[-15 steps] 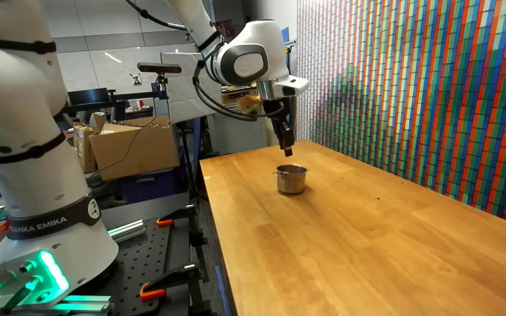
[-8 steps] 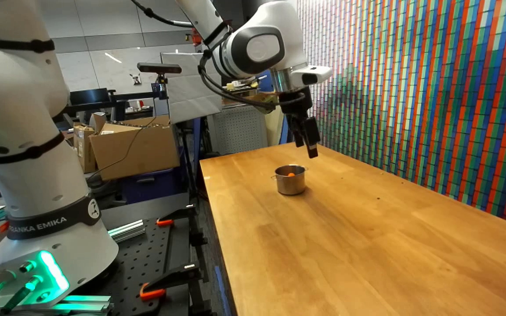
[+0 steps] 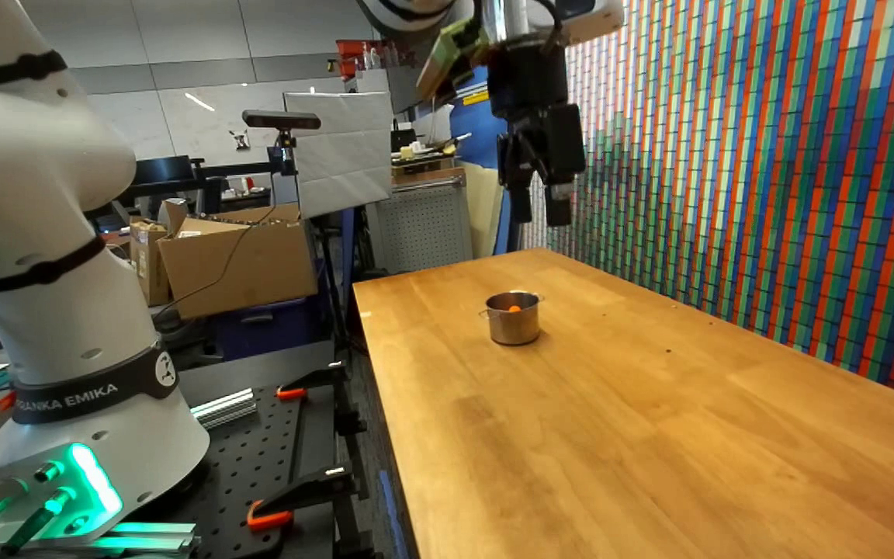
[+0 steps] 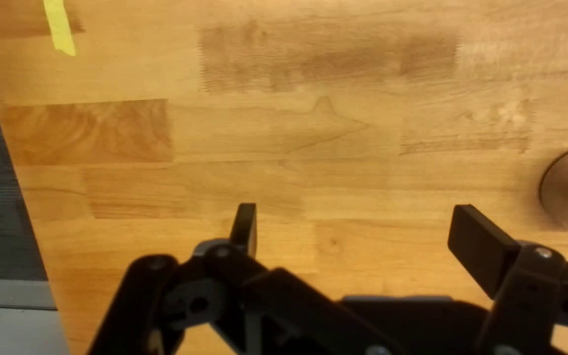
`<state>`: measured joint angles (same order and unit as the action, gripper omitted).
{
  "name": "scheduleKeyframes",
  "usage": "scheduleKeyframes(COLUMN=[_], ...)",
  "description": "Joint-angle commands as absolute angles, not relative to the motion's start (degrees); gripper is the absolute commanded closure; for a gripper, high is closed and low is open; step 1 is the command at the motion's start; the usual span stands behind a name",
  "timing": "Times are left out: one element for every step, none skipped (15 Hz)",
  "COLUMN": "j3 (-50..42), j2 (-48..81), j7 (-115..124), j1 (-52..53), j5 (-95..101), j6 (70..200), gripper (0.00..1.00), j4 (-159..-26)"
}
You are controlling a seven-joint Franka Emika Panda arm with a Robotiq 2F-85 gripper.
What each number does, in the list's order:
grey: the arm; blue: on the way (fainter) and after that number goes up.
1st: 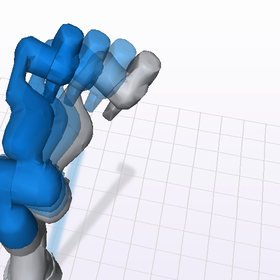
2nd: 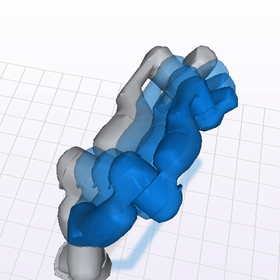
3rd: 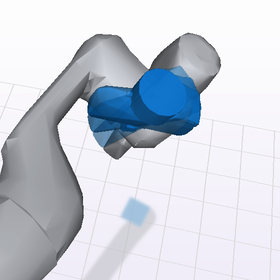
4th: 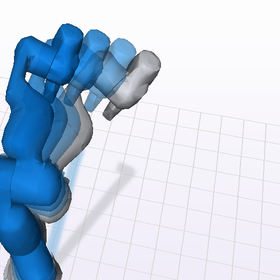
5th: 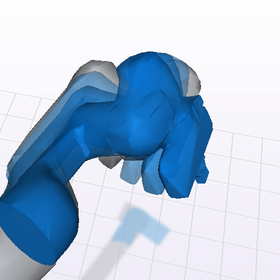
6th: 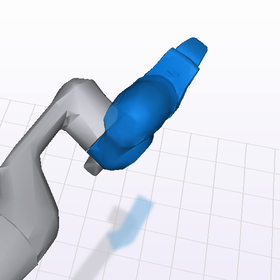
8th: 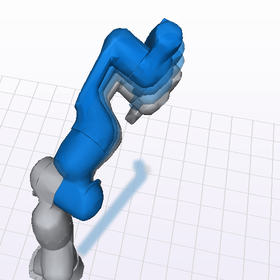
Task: Put the rubber duck in the pot
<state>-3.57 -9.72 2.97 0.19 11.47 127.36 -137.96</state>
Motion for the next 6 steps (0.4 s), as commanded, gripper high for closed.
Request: scheduleKeyframes(j3=[-3.7,-2.8,-2.8,-2.7,-2.7,-2.7], j2=[-16.7,-13.6,-14.8,-15.1,-14.8,-14.3], j7=[-6.1,-1.7,-2.2,-2.2,-2.1,-2.1], j1=[-0.4,-0.8,-0.8,-0.8,-0.8,-0.8], j5=[8.2,9.8,9.6,9.6,9.6,9.6], j6=[117.0,121.3,120.4,120.5,120.6,120.6], gripper=[0.00,0.00,0.00,0.00,0.00,0.00], j4=[-136.7,-137.4,-137.4,-137.6,-137.7,-137.8])
